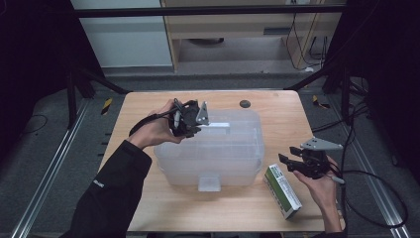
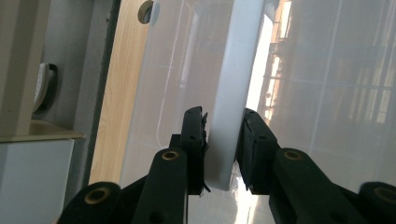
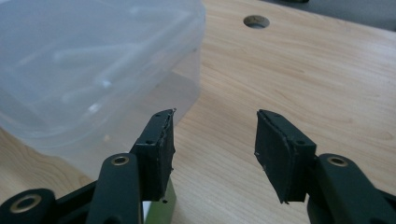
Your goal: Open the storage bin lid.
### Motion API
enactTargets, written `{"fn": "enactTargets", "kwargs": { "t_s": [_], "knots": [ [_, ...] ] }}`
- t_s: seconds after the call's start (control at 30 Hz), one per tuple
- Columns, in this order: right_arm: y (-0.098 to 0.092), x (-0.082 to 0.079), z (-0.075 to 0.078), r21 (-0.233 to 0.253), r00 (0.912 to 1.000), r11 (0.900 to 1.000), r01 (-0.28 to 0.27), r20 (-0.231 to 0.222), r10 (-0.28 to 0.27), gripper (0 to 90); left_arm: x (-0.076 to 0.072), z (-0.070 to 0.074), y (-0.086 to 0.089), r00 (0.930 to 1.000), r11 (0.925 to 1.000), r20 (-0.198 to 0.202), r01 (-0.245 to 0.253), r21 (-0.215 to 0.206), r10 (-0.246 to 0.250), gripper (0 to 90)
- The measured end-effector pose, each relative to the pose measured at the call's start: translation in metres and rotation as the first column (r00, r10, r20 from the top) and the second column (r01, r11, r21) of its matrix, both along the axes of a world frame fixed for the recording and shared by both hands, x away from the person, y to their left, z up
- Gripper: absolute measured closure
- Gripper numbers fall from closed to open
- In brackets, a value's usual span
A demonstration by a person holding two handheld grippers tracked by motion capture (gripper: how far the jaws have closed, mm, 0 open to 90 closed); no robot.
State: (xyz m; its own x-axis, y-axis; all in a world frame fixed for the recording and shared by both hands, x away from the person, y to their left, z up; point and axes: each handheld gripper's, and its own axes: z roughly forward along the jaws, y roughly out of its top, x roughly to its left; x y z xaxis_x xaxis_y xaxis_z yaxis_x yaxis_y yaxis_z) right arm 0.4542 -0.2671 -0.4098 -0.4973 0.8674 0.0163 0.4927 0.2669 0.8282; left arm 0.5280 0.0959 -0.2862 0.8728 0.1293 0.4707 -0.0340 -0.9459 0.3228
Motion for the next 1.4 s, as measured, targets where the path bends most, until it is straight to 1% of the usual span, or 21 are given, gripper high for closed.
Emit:
{"fn": "enactTargets", "kwargs": {
  "t_s": [0.17, 0.27, 0.33, 0.47, 0.57, 0.63, 0.67, 0.73, 0.77, 0.83, 0.93, 0.97, 1.07, 1.1, 1.13, 1.17, 1.2, 1.27, 1.3, 1.37, 1.4],
  "knots": [
    [0.006, -0.005, 0.011, 0.007, 0.9993, 0.999, -0.033, 0.017, 0.032, 50.7, 0.001, 0.001, 0.000, 0.9999, 0.9999, -0.009, -0.011, -0.010, 0.011, 72.6],
    [0.011, -0.007, 0.015, 0.002, 0.9980, 0.998, -0.057, 0.027, 0.057, 52.9, 0.002, 0.003, 0.001, 0.9999, 0.9998, 0.002, -0.012, -0.018, 0.012, 72.4],
    [0.016, -0.009, 0.019, 0.004, 0.9968, 0.997, -0.076, 0.024, 0.076, 54.9, 0.003, 0.004, 0.002, 0.9998, 0.9994, 0.006, -0.019, -0.028, 0.019, 72.0],
    [0.019, -0.010, 0.022, 0.006, 0.9956, 0.996, -0.091, 0.025, 0.091, 56.5, 0.005, 0.006, 0.001, 0.9995, 0.9990, 0.007, -0.031, -0.032, 0.031, 71.7],
    [0.021, -0.012, 0.024, 0.016, 0.9946, 0.995, -0.102, 0.020, 0.101, 57.6, 0.006, 0.007, 0.002, 0.9992, 0.9985, 0.011, -0.037, -0.039, 0.038, 71.4],
    [0.022, -0.013, 0.025, 0.034, 0.9934, 0.993, -0.114, 0.017, 0.114, 61.4, 0.007, 0.008, 0.002, 0.9989, 0.9979, 0.015, -0.045, -0.047, 0.046, 71.0],
    [0.022, -0.013, 0.025, 0.034, 0.9934, 0.993, -0.114, 0.017, 0.114, 61.4, 0.007, 0.008, 0.002, 0.9989, 0.9979, 0.015, -0.045, -0.047, 0.046, 70.9],
    [0.023, -0.014, 0.026, 0.050, 0.9927, 0.992, -0.119, 0.028, 0.118, 66.5, 0.009, 0.009, 0.002, 0.9987, 0.9975, 0.011, -0.049, -0.051, 0.049, 70.9],
    [0.024, -0.016, 0.027, 0.066, 0.9917, 0.990, -0.128, 0.019, 0.127, 69.5, 0.009, 0.010, 0.003, 0.9985, 0.9970, 0.010, -0.053, -0.057, 0.053, 70.6],
    [0.025, -0.016, 0.027, 0.065, 0.9916, 0.989, -0.129, 0.020, 0.128, 70.9, 0.011, 0.011, 0.003, 0.9982, 0.9961, 0.013, -0.058, -0.067, 0.059, 70.4],
    [0.028, -0.016, 0.026, 0.065, 0.9894, 0.987, -0.145, 0.000, 0.145, 75.5, 0.014, 0.013, 0.004, 0.9977, 0.9948, 0.016, -0.065, -0.079, 0.066, 69.9],
    [0.030, -0.016, 0.025, 0.071, 0.9873, 0.985, -0.157, -0.013, 0.159, 77.4, 0.015, 0.013, 0.004, 0.9975, 0.9945, 0.018, -0.067, -0.081, 0.068, 69.7],
    [0.032, -0.016, 0.025, 0.074, 0.9854, 0.983, -0.167, -0.020, 0.169, 79.6, 0.017, 0.014, 0.005, 0.9965, 0.9927, 0.025, -0.077, -0.093, 0.080, 69.4],
    [0.035, -0.017, 0.025, 0.076, 0.9842, 0.982, -0.174, -0.018, 0.176, 83.1, 0.018, 0.015, 0.005, 0.9960, 0.9917, 0.028, -0.082, -0.100, 0.085, 69.0],
    [0.035, -0.017, 0.025, 0.076, 0.9842, 0.982, -0.174, -0.018, 0.176, 83.1, 0.019, 0.015, 0.005, 0.9957, 0.9908, 0.030, -0.084, -0.106, 0.088, 69.0],
    [0.036, -0.017, 0.025, 0.080, 0.9826, 0.980, -0.182, -0.025, 0.184, 86.0, 0.020, 0.016, 0.006, 0.9954, 0.9895, 0.028, -0.088, -0.114, 0.092, 68.7],
    [0.036, -0.017, 0.025, 0.080, 0.9826, 0.980, -0.182, -0.025, 0.184, 86.0, 0.021, 0.016, 0.007, 0.9953, 0.9887, 0.027, -0.089, -0.121, 0.093, 68.7],
    [0.037, -0.017, 0.023, 0.088, 0.9806, 0.978, -0.190, -0.032, 0.193, 90.0, 0.023, 0.017, 0.007, 0.9952, 0.9880, 0.024, -0.091, -0.125, 0.095, 68.5],
    [0.037, -0.017, 0.023, 0.088, 0.9806, 0.978, -0.190, -0.032, 0.193, 90.0, 0.024, 0.017, 0.007, 0.9952, 0.9870, 0.025, -0.091, -0.132, 0.095, 68.5],
    [0.039, -0.016, 0.022, 0.094, 0.9782, 0.976, -0.199, -0.042, 0.203, 90.0, 0.025, 0.018, 0.007, 0.9950, 0.9878, 0.022, -0.094, -0.124, 0.098, 68.5],
    [0.039, -0.016, 0.021, 0.095, 0.9783, 0.975, -0.200, -0.036, 0.204, 90.0, 0.026, 0.019, 0.007, 0.9949, 0.9880, 0.022, -0.095, -0.122, 0.098, 68.5]
  ]
}}
